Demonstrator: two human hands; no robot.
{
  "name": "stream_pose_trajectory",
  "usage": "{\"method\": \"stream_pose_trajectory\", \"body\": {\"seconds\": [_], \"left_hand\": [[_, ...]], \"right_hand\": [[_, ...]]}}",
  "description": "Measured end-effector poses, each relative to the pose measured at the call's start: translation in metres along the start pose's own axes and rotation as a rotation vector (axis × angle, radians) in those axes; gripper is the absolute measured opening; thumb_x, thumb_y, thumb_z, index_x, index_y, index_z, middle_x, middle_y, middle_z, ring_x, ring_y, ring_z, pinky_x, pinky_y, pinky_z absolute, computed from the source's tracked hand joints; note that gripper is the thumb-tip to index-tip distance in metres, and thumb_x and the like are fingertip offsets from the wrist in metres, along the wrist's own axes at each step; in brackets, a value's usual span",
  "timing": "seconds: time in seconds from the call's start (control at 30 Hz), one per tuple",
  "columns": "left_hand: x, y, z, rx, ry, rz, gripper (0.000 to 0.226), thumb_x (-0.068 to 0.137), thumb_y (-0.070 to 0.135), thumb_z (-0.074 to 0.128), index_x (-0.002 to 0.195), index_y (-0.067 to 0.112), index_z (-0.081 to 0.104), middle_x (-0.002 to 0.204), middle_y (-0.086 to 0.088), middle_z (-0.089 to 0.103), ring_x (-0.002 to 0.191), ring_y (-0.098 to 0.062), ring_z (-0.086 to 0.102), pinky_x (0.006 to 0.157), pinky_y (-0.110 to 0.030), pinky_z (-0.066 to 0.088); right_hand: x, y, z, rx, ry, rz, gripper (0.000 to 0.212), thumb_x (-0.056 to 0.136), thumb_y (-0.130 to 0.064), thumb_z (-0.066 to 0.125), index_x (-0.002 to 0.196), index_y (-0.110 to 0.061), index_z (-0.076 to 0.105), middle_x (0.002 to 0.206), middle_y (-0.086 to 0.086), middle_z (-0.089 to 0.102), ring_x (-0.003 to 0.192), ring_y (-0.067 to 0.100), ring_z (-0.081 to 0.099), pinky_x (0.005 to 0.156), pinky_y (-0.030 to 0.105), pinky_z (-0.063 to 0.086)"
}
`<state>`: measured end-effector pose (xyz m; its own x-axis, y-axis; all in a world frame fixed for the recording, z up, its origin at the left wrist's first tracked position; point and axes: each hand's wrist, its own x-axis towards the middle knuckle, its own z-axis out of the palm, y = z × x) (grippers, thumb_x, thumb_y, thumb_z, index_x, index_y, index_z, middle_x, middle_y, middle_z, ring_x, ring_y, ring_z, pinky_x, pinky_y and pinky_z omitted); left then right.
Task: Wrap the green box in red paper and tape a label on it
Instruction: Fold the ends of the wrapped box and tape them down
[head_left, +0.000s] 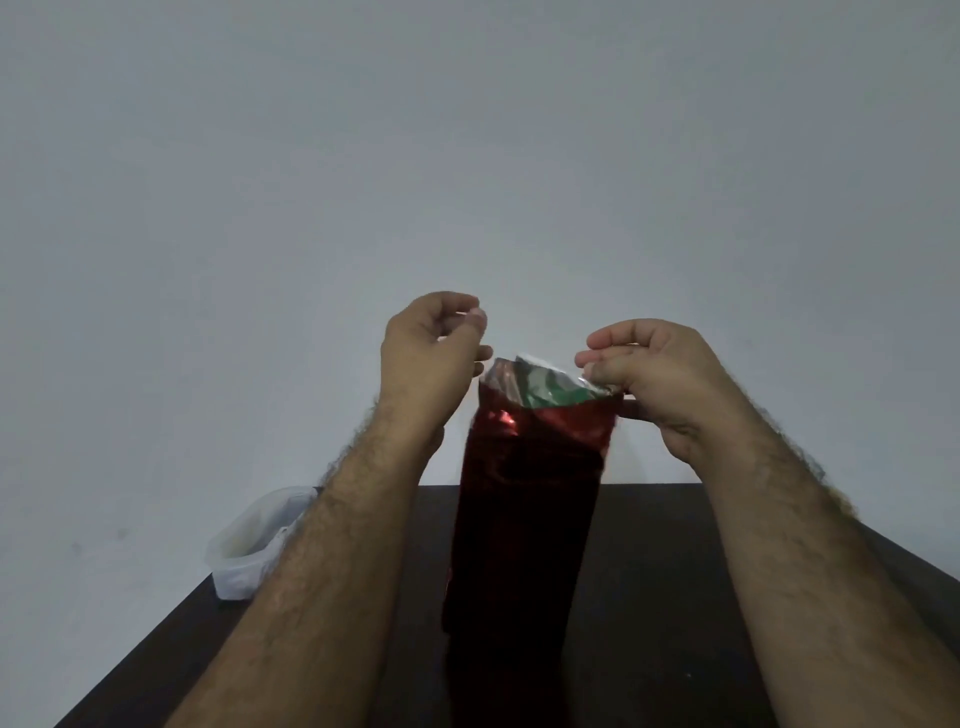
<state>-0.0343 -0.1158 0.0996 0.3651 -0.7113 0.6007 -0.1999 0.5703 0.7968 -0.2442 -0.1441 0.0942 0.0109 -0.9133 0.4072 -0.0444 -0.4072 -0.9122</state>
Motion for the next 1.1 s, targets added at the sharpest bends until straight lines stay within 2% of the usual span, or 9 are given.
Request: {"method": "stream_pose_trajectory", "body": {"seconds": [0.1,0.2,0.33,0.43,0.53,0.63,0.8,0.97,1.1], "left_hand": [[0.004,0.008,-0.016,0.053,-0.109,-0.171,0.017,0.101,0.028,0.066,0.110,0.015,0.072,0.109,-0.010,0.078,0.077,-0.020,0.074,0.066,-0.030,0.059],[0.009,0.005,-0.032,0.284,-0.233,-0.268,0.040,0.095,0.057,0.067,0.111,0.020,0.074,0.110,-0.001,0.077,0.094,-0.018,0.071,0.076,-0.033,0.051],[0.005,0.001,-0.031,0.207,-0.265,-0.277,0.042,0.097,0.049,0.069,0.115,0.011,0.073,0.111,-0.004,0.078,0.098,-0.020,0.071,0.079,-0.035,0.049],[0.002,-0.002,-0.021,0.099,-0.347,-0.262,0.038,0.098,0.038,0.072,0.117,0.005,0.072,0.110,-0.007,0.080,0.101,-0.026,0.077,0.096,-0.044,0.054],[0.004,-0.001,-0.016,-0.193,-0.277,-0.219,0.025,0.098,0.014,0.071,0.115,-0.004,0.072,0.112,-0.018,0.077,0.100,-0.034,0.077,0.091,-0.044,0.063],[0.011,-0.005,-0.031,-0.114,-0.208,-0.115,0.029,0.091,-0.001,0.062,0.114,0.009,0.077,0.115,-0.009,0.078,0.111,-0.031,0.073,0.095,-0.047,0.062],[0.011,-0.014,-0.052,0.263,-0.651,0.080,0.067,0.071,0.001,0.056,0.121,0.040,0.078,0.148,0.027,0.057,0.146,0.004,0.041,0.112,-0.034,0.039],[0.007,-0.002,-0.047,0.400,-0.952,0.221,0.041,0.074,0.008,0.069,0.105,0.031,0.082,0.154,0.022,0.051,0.149,0.002,0.037,0.115,-0.036,0.040],[0.007,0.000,-0.044,0.353,-0.895,0.259,0.015,0.079,0.012,0.071,0.088,0.018,0.081,0.136,0.013,0.065,0.131,-0.014,0.058,0.108,-0.037,0.051]], "right_hand": [[-0.003,-0.002,-0.001,0.037,0.026,-0.010,0.023,0.090,0.008,0.068,0.107,-0.008,0.071,0.101,0.009,0.080,0.078,0.018,0.077,0.081,0.040,0.066],[-0.008,-0.006,-0.003,-0.022,-0.046,0.014,0.017,0.097,-0.022,0.075,0.111,-0.014,0.072,0.110,0.007,0.079,0.087,0.018,0.079,0.084,0.045,0.066],[-0.017,-0.006,0.006,-0.264,-0.359,0.118,0.086,0.061,-0.069,0.090,0.135,-0.037,0.060,0.127,-0.010,0.069,0.116,0.013,0.068,0.092,0.047,0.059],[-0.017,0.007,0.025,-0.305,-0.426,0.091,0.124,0.054,-0.046,0.103,0.157,-0.039,0.033,0.135,-0.010,0.060,0.116,0.005,0.061,0.081,0.027,0.052],[-0.011,0.019,0.030,-0.263,-0.413,0.036,0.123,0.059,-0.018,0.103,0.158,-0.031,0.030,0.127,-0.012,0.060,0.105,0.004,0.064,0.064,0.014,0.051],[-0.002,0.028,0.024,-0.216,-0.383,0.018,0.120,0.051,-0.013,0.104,0.151,-0.030,0.040,0.133,-0.004,0.061,0.112,0.015,0.068,0.084,0.028,0.058],[0.004,0.028,0.005,-0.216,-0.467,-0.066,0.121,0.044,-0.017,0.102,0.145,-0.047,0.044,0.133,0.001,0.066,0.109,0.019,0.074,0.101,0.039,0.057],[0.002,0.027,-0.010,-0.155,-0.591,-0.124,0.119,0.052,-0.013,0.100,0.149,-0.051,0.042,0.131,0.003,0.070,0.115,0.025,0.072,0.101,0.044,0.057],[0.002,0.036,-0.012,-0.147,-0.709,-0.115,0.128,0.054,0.006,0.098,0.154,-0.046,0.038,0.143,-0.001,0.065,0.130,0.022,0.065,0.107,0.043,0.053]]}}
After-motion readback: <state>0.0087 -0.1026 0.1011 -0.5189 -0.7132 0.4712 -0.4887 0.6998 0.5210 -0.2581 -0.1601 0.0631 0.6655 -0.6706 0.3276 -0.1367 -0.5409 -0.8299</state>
